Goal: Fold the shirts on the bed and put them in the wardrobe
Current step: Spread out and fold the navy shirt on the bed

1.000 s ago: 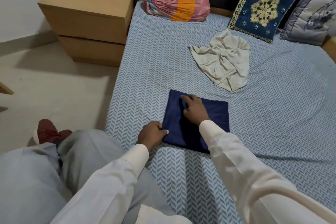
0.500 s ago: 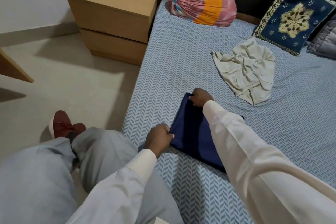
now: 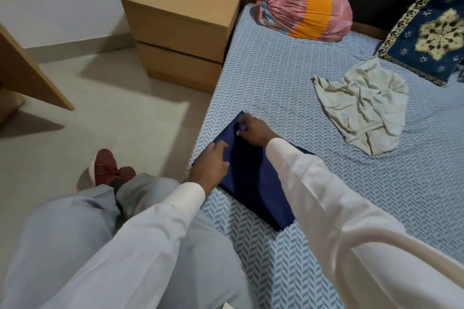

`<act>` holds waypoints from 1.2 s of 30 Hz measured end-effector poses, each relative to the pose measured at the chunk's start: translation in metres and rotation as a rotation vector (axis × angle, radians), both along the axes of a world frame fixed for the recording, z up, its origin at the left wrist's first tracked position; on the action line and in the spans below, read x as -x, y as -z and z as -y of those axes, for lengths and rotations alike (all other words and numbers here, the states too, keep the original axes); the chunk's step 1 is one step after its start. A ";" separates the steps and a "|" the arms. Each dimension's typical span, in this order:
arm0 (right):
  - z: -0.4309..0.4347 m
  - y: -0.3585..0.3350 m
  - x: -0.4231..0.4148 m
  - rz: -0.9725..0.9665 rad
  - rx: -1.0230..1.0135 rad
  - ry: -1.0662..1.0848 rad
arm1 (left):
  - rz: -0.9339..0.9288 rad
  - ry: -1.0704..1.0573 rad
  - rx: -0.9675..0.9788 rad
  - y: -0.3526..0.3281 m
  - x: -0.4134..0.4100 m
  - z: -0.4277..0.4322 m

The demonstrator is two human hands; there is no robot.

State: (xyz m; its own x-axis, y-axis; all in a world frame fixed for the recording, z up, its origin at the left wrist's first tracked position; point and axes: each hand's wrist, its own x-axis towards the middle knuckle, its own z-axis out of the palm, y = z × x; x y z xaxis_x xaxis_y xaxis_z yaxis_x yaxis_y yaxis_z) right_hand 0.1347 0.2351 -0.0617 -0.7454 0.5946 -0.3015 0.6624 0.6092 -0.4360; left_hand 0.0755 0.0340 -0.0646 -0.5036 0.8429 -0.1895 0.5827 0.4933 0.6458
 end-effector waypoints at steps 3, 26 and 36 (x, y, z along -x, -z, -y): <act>-0.012 0.001 -0.044 -0.019 0.018 0.070 | -0.005 0.161 0.029 0.011 -0.035 0.001; -0.041 0.017 -0.212 -0.107 0.004 0.369 | -0.129 0.612 0.115 0.012 -0.156 0.000; -0.039 0.029 -0.229 -0.066 -0.064 0.270 | -0.379 0.505 0.224 0.007 -0.181 0.003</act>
State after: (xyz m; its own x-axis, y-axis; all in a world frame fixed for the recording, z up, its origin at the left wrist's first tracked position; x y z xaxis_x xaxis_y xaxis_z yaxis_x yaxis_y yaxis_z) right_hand 0.3633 0.2743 -0.0904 -0.5741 0.7907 -0.2126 0.7758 0.4423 -0.4500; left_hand 0.2568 0.0305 -0.0712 -0.1238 0.9534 -0.2750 0.9435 0.1989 0.2651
